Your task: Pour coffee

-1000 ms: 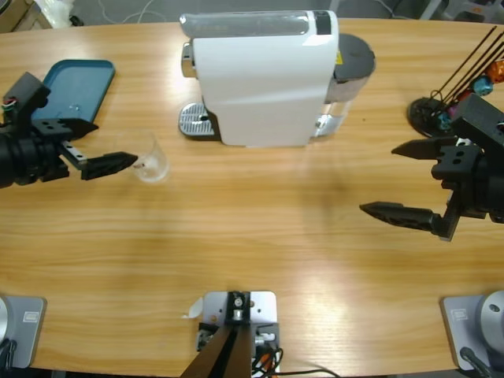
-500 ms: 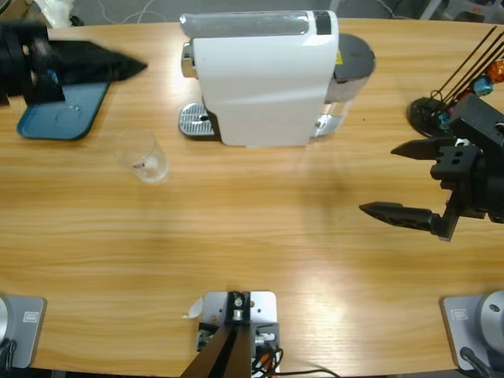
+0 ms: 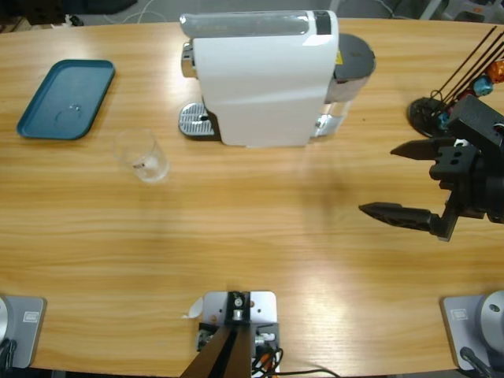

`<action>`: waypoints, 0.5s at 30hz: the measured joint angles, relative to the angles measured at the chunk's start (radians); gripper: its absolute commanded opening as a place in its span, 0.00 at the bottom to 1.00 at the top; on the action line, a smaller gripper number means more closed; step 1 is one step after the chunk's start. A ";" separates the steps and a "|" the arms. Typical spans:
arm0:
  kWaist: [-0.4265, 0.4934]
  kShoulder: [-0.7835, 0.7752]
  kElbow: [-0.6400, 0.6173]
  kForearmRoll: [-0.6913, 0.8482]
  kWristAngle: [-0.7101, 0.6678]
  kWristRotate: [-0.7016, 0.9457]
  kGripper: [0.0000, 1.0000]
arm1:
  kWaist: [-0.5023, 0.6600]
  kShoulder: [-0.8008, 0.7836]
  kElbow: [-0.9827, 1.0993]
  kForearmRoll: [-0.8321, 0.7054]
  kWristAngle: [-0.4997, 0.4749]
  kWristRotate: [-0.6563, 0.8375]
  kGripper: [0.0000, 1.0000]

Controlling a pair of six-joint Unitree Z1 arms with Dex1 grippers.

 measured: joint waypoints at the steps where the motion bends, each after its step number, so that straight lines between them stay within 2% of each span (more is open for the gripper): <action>1: 0.000 0.018 0.000 -0.003 -0.006 -0.014 0.56 | 0.000 0.000 0.000 0.000 0.000 0.000 1.00; 5: -0.005 0.092 0.000 -0.038 -0.033 -0.066 0.56 | 0.000 0.000 0.000 0.000 0.000 0.000 1.00; 7: -0.010 0.122 -0.001 -0.057 -0.039 -0.087 0.52 | 0.000 0.000 0.000 0.000 0.000 0.000 1.00; 11: -0.017 0.160 -0.012 -0.077 -0.041 -0.097 0.50 | 0.000 0.000 0.000 0.000 0.000 0.000 1.00; 13: -0.020 0.173 -0.019 -0.087 -0.041 -0.098 0.44 | 0.000 0.000 0.000 0.000 0.000 0.000 1.00; 15: -0.023 0.181 -0.022 -0.097 -0.041 -0.099 0.43 | 0.000 0.000 0.000 0.000 0.000 0.000 1.00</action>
